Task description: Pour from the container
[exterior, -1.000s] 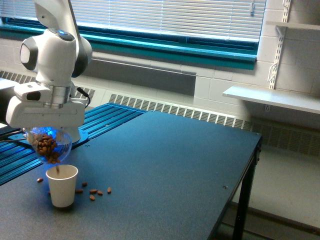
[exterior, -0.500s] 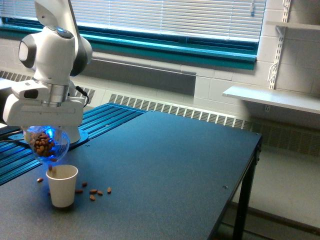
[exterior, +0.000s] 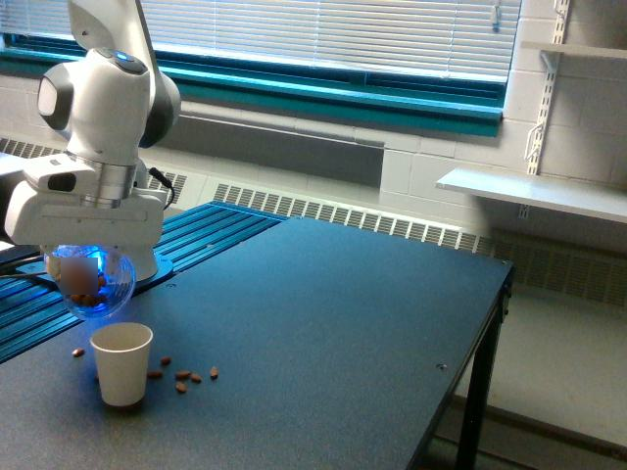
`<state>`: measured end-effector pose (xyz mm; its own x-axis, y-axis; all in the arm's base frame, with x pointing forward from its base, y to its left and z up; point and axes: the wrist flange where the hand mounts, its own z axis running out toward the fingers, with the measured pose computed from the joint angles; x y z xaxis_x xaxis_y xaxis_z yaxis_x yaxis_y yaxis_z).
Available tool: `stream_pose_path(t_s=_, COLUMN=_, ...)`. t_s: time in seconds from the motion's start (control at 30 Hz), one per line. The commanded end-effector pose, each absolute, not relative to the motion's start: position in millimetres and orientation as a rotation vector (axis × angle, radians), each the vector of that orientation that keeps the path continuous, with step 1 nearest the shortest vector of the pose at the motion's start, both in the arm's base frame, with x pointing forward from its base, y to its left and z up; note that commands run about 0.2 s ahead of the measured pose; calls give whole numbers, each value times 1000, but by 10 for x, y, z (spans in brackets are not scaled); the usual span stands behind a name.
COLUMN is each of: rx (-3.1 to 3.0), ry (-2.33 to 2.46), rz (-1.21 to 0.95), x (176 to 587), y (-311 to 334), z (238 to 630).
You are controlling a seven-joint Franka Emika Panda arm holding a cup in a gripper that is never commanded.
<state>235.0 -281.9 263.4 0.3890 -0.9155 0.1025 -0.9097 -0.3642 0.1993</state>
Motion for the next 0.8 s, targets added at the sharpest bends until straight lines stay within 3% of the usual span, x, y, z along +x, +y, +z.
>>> stream_pose_path(t_s=0.03, rx=2442, ry=-1575, rz=-58, x=2443, y=-2783, z=2629)
stream_pose_path(t_s=0.8, rx=2423, ry=-1553, rz=-107, x=2530, y=-2819, z=2625)
